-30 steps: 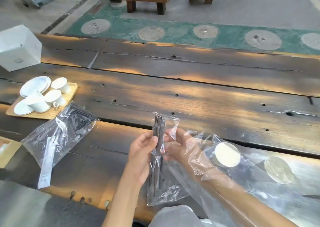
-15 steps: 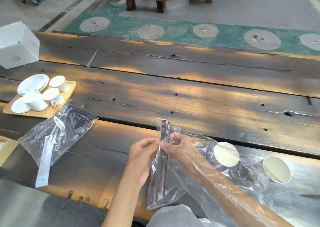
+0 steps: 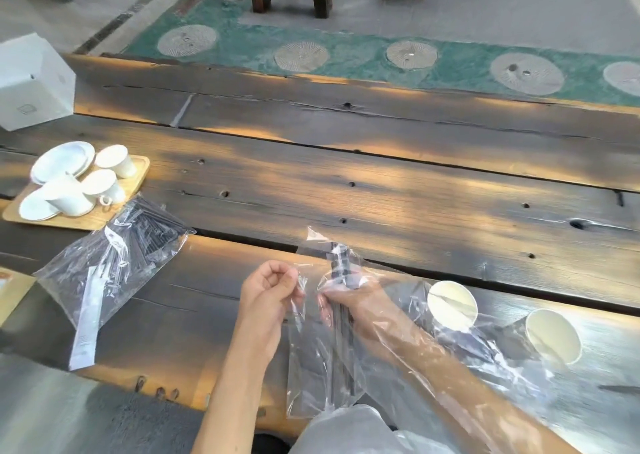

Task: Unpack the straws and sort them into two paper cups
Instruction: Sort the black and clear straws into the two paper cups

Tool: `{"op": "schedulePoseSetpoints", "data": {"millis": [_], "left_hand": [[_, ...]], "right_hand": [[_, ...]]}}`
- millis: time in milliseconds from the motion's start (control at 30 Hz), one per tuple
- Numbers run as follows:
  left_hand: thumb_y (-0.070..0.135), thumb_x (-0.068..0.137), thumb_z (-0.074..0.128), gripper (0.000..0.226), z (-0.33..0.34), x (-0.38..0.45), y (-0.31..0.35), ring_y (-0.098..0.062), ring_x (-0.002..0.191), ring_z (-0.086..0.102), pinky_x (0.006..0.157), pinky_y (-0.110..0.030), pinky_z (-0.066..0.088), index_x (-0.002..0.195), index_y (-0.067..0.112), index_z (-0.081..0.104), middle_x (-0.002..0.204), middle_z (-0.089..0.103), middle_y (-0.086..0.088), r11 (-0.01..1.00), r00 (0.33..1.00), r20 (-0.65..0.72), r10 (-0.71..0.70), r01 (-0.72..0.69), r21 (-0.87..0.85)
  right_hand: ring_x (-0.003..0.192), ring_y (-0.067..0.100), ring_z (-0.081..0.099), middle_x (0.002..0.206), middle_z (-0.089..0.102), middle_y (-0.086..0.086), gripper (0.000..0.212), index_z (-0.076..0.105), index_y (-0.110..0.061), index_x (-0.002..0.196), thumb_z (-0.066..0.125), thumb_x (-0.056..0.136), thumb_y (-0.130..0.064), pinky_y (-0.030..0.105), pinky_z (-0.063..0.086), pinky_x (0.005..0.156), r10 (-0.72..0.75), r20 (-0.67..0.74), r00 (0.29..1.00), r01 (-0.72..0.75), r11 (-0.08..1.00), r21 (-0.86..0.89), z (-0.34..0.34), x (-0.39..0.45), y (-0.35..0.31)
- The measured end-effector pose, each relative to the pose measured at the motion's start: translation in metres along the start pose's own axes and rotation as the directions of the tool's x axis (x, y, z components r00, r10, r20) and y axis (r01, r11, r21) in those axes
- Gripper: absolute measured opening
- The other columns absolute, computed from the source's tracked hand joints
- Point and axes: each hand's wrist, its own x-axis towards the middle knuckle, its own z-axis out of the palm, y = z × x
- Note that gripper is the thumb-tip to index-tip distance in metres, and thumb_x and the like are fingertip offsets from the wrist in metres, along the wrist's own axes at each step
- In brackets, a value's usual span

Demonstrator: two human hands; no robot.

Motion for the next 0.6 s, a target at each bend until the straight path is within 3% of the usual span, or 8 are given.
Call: {"op": "schedulePoseSetpoints", "data": {"millis": [100, 167, 233, 300, 367, 500, 600], "left_hand": [[0.001, 0.097, 0.058, 0.006, -0.003, 0.004, 0.001, -0.019, 0.066, 0.054, 0.061, -0.029, 0.049, 0.092, 0.003, 0.060, 0.071, 0.063, -0.004, 1.000, 0.999, -0.036, 0.022, -0.022, 0.011], [0.022, 0.097, 0.064, 0.014, -0.002, 0.003, -0.002, -0.025, 0.079, 0.062, 0.077, -0.037, 0.052, 0.099, 0.008, 0.066, 0.085, 0.071, -0.007, 0.998, 1.000, -0.004, -0.021, 0.021, 0.063], [0.043, 0.092, 0.068, 0.032, -0.004, 0.000, -0.007, -0.027, 0.091, 0.068, 0.087, -0.044, 0.051, 0.107, 0.015, 0.071, 0.100, 0.075, -0.012, 0.981, 0.989, 0.098, -0.106, 0.088, 0.172], [0.049, 0.084, 0.072, 0.041, -0.011, -0.005, -0.008, -0.023, 0.088, 0.068, 0.089, -0.043, 0.050, 0.104, 0.013, 0.073, 0.097, 0.076, -0.009, 0.946, 0.966, 0.185, -0.180, 0.118, 0.302], [0.045, 0.081, 0.077, 0.041, -0.020, -0.007, -0.010, -0.020, 0.079, 0.064, 0.087, -0.037, 0.050, 0.094, 0.006, 0.073, 0.083, 0.073, -0.006, 0.923, 0.955, 0.213, -0.205, 0.116, 0.368], [0.027, 0.090, 0.070, 0.030, -0.027, -0.005, -0.008, -0.011, 0.053, 0.049, 0.057, -0.020, 0.043, 0.087, -0.002, 0.071, 0.060, 0.058, -0.004, 0.954, 0.991, 0.060, -0.120, 0.099, 0.282], [0.023, 0.095, 0.066, 0.024, -0.039, 0.011, -0.006, -0.010, 0.051, 0.045, 0.055, -0.024, 0.038, 0.088, 0.001, 0.072, 0.059, 0.055, -0.001, 0.966, 0.991, -0.103, -0.090, 0.113, 0.233]], "right_hand": [[0.041, 0.013, 0.059, 0.058, 0.056, 0.008, 0.027, 0.057, -0.002, 0.072, 0.053, 0.098, 0.000, 0.023, 0.052, 0.045, 0.006, 0.020, 1.000, -0.007, 0.998, 0.068, 0.001, 0.000, 0.001], [0.044, 0.016, 0.058, 0.059, 0.057, 0.010, 0.022, 0.057, -0.001, 0.077, 0.055, 0.099, -0.004, 0.029, 0.053, 0.049, 0.005, 0.010, 1.000, -0.006, 0.989, 0.150, 0.004, -0.002, -0.003], [0.049, 0.020, 0.055, 0.060, 0.057, 0.009, 0.011, 0.058, 0.000, 0.096, 0.054, 0.099, -0.010, 0.035, 0.051, 0.052, -0.076, -0.027, 0.997, 0.080, 0.973, 0.218, 0.003, -0.001, -0.007], [0.052, 0.021, 0.052, 0.062, 0.054, 0.009, 0.015, 0.051, -0.007, 0.113, 0.051, 0.103, -0.017, 0.036, 0.050, 0.053, -0.141, -0.074, 0.987, 0.157, 0.940, 0.302, 0.000, 0.001, -0.013], [0.051, 0.021, 0.051, 0.062, 0.052, 0.008, 0.018, 0.049, -0.014, 0.117, 0.049, 0.104, -0.026, 0.036, 0.050, 0.053, -0.141, -0.094, 0.986, 0.167, 0.906, 0.388, -0.004, 0.003, -0.018], [0.041, 0.011, 0.040, 0.057, 0.043, 0.001, 0.021, 0.048, -0.012, 0.118, 0.047, 0.105, -0.028, 0.023, 0.039, 0.037, -0.100, -0.086, 0.991, 0.125, 0.918, 0.377, -0.013, 0.004, -0.020], [0.037, 0.006, 0.035, 0.058, 0.039, -0.001, 0.020, 0.049, -0.010, 0.108, 0.048, 0.104, -0.029, 0.018, 0.031, 0.030, -0.043, -0.016, 0.999, 0.046, 0.923, 0.381, -0.020, 0.003, -0.023]]}}
